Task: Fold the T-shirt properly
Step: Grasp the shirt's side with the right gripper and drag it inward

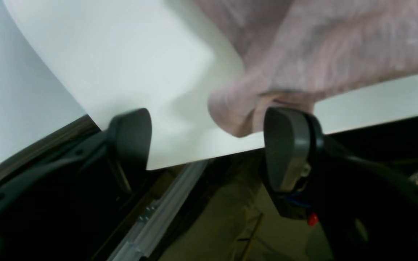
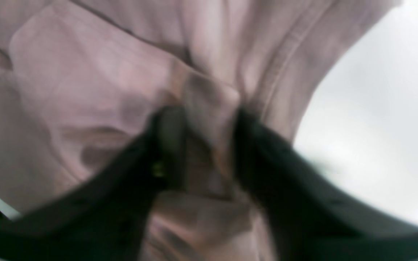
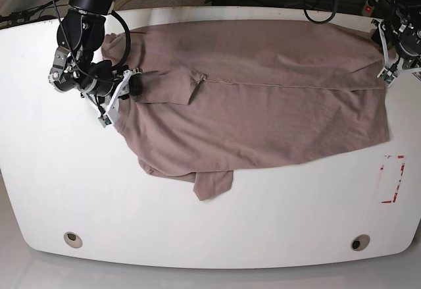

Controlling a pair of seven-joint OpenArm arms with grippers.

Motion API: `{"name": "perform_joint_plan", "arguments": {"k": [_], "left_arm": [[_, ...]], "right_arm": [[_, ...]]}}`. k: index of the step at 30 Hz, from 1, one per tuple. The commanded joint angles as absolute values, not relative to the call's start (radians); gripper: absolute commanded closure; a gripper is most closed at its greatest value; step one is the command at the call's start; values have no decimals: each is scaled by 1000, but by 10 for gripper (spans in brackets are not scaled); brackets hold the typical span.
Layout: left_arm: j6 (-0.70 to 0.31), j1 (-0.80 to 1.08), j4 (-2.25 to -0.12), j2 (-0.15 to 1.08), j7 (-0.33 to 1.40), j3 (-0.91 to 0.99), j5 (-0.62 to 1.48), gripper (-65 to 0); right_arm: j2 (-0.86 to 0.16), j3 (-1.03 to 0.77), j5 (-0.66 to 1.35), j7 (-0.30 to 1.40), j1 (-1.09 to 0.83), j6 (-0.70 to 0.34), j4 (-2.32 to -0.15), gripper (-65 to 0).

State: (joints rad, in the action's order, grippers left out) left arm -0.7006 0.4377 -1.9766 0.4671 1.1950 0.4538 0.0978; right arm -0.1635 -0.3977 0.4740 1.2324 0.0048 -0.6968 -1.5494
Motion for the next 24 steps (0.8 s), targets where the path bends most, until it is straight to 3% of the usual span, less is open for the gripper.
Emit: {"name": "perform_joint_plan", "arguments": {"k": [1,3,16,24], "left_arm": [[-698,443,-1989,484,1193,464,90,-444],[-698,443,-1989,484,1193,464,90,-444],[-698,443,-1988,484,1193,463,90,-444],[-698,444,-1988,484,1193,461,90,-444]], "right_arm": [[-177,-401,481,1214,24,-698,-1567,-67],[-177,-401,489,1214,24,-698,-1570,0],[-183,-401,481,1245,19,-698,-1719,0],[-183,-401,479,1208,25,-698,-1718,-174]]}}
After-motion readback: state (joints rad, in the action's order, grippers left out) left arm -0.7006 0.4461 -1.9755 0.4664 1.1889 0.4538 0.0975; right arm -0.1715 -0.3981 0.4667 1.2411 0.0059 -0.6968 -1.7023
